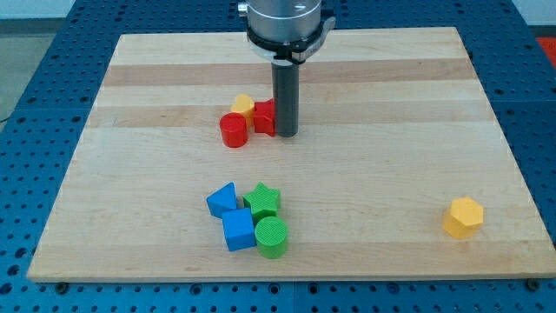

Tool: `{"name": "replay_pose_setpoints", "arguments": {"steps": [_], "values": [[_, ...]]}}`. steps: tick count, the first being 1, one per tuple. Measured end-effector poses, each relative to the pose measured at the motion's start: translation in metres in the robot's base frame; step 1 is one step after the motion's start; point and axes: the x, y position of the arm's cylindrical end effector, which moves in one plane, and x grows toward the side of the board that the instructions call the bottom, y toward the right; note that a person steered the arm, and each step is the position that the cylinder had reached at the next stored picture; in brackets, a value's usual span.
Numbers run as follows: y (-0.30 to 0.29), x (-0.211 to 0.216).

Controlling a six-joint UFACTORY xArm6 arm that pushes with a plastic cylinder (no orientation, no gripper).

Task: Move the yellow hexagon close to the red blocks

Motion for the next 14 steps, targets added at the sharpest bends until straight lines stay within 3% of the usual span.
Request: {"name": "replay_pose_setpoints", "arguments": {"steps": [2, 3, 5, 6, 7, 8, 10, 11, 12, 14], "values": [[0.0, -0.009], [0.039, 0.0], [0.218, 0.039], [0.275, 0.104], [0.281, 0.17], [0.24, 0.185], [0.167, 0.119], [0.179, 0.128], [0.178, 0.106], [0.105, 0.034]]}}
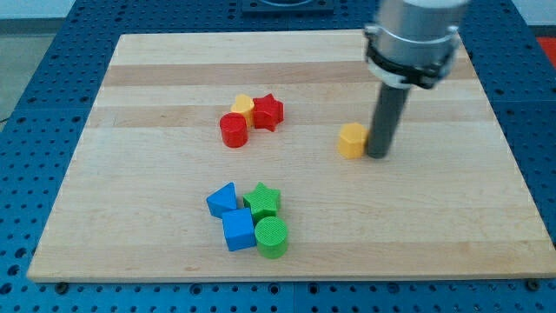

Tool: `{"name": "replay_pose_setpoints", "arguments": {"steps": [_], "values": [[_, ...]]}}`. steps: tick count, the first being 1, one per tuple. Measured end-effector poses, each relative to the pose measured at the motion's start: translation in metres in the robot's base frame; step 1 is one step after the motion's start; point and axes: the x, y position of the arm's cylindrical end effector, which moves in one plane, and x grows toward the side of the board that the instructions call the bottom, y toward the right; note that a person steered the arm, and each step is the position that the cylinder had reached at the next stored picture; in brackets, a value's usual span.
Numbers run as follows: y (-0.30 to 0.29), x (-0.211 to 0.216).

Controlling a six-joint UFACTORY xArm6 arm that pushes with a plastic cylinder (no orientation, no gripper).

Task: Move the yellow hexagon close to the red blocks

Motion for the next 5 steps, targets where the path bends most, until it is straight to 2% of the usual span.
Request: {"name": "replay_pose_setpoints", "arguments": {"steps": [1, 3, 5], "values": [[-0.013, -0.001], [0.0, -0.005], [-0.053, -0.005]]}}
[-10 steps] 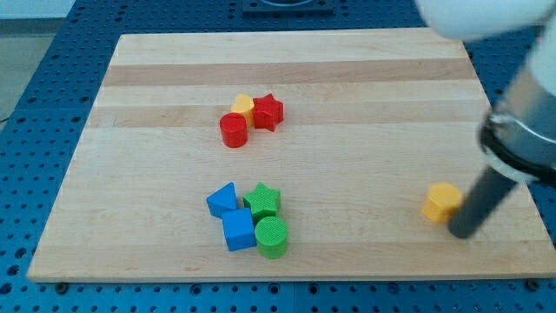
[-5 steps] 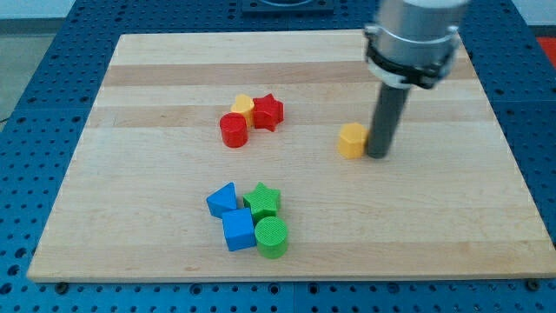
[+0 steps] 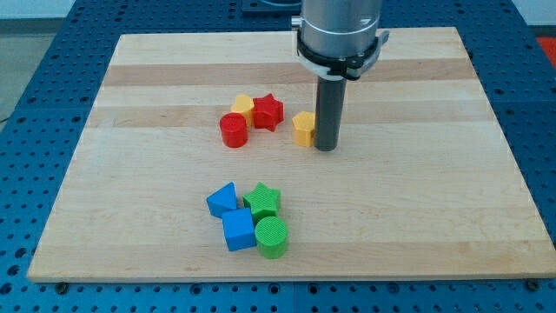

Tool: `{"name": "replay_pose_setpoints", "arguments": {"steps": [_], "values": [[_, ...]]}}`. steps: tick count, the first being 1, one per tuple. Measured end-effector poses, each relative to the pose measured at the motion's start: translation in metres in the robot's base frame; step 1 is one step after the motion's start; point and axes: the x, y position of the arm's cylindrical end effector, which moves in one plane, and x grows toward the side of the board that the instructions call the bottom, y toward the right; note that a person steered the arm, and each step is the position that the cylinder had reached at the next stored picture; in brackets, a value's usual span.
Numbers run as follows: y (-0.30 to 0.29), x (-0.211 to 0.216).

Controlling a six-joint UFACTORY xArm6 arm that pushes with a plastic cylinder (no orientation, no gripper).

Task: Move the yellow hexagon close to the red blocks

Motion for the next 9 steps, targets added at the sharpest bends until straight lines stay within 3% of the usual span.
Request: {"name": "replay_pose_setpoints", "arguments": {"steps": [2, 4, 6, 8, 9], "values": [[0.044, -0.023], [-0.009, -0.037], [0.01, -0.037], [-0.029, -0.034], [-0.021, -0.019]]}}
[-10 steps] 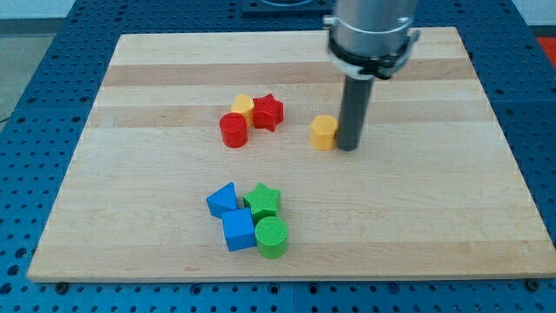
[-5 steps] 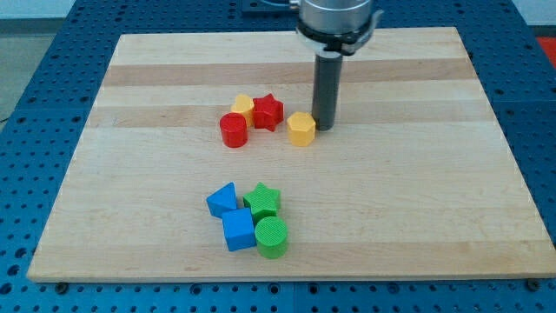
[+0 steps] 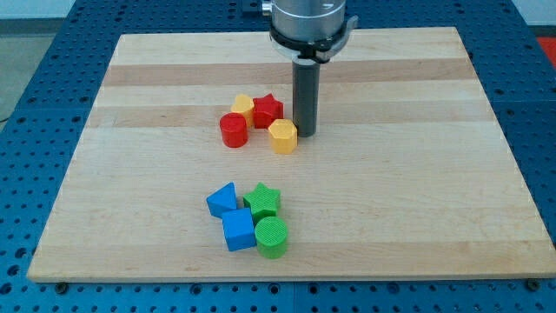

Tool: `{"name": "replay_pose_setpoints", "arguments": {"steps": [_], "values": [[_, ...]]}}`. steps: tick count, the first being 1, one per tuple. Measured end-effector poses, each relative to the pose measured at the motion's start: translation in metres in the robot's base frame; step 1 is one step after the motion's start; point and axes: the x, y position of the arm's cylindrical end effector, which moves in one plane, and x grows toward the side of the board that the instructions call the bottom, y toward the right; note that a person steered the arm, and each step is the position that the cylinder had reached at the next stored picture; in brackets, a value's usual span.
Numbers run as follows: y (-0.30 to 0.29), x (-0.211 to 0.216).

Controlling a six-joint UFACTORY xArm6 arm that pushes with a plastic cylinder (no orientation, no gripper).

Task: Move the yellow hexagon close to the red blocks

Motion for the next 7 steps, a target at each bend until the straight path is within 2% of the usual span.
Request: {"name": "replay_pose_setpoints", "arguments": {"steps": [3, 5, 7], "values": [[-0.027, 0.014], [-0.03, 0.042], [-0.05, 0.038]]}}
